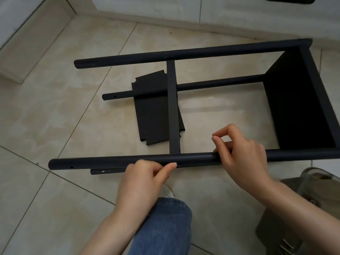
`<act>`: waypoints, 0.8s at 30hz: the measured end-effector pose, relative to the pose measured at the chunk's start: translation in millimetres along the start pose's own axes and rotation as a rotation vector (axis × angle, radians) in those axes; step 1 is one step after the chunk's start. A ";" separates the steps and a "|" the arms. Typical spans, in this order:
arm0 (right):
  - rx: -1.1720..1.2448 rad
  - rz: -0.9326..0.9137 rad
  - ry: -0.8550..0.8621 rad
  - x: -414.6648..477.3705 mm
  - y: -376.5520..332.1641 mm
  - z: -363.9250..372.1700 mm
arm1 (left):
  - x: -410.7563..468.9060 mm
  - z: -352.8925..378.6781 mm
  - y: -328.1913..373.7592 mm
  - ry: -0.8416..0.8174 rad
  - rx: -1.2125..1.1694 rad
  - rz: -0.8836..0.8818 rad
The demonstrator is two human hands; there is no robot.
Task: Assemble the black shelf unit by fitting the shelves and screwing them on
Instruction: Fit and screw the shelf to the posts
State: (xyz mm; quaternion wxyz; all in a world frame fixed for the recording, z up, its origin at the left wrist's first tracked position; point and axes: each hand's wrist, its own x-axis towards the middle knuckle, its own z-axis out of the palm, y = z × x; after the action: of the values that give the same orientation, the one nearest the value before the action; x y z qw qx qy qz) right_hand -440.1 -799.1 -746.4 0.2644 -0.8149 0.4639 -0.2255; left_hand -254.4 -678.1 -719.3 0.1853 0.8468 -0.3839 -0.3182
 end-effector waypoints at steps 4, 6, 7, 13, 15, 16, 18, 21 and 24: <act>-0.037 -0.008 -0.043 0.5 -0.2 -4.1 | 8.7 -19.0 9.0 0.299 0.438 0.415; -0.058 0.016 -0.092 1.3 -1.2 -6.1 | 19.2 -25.7 8.7 0.277 0.453 0.644; -0.077 0.053 -0.135 3.3 -1.6 -7.2 | 26.4 -28.5 8.3 0.174 0.444 0.685; 0.093 0.334 -0.473 34.7 7.7 -15.0 | 63.3 -37.0 4.0 -0.257 0.486 0.736; 0.177 0.312 -0.532 43.1 9.2 -17.0 | 66.0 -34.9 0.5 -0.265 0.450 0.745; 0.191 0.290 -0.569 46.1 8.9 -16.3 | 65.8 -33.3 -1.0 -0.275 0.416 0.741; 0.192 0.269 -0.629 50.5 7.9 -11.1 | 65.8 -29.5 -4.0 -0.280 0.353 0.747; 0.165 0.245 -0.704 58.4 4.3 0.8 | 66.2 -26.7 -6.3 -0.265 0.314 0.759; 0.230 0.199 -0.784 69.8 -3.2 12.4 | 64.9 -25.6 -7.4 -0.263 0.289 0.759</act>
State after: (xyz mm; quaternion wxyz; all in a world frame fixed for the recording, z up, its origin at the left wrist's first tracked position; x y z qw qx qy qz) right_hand -397.8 -856.0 -745.2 0.5308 -0.7552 0.3765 0.0781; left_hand -200.4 -721.5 -730.6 0.1182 0.6147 -0.7295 -0.2758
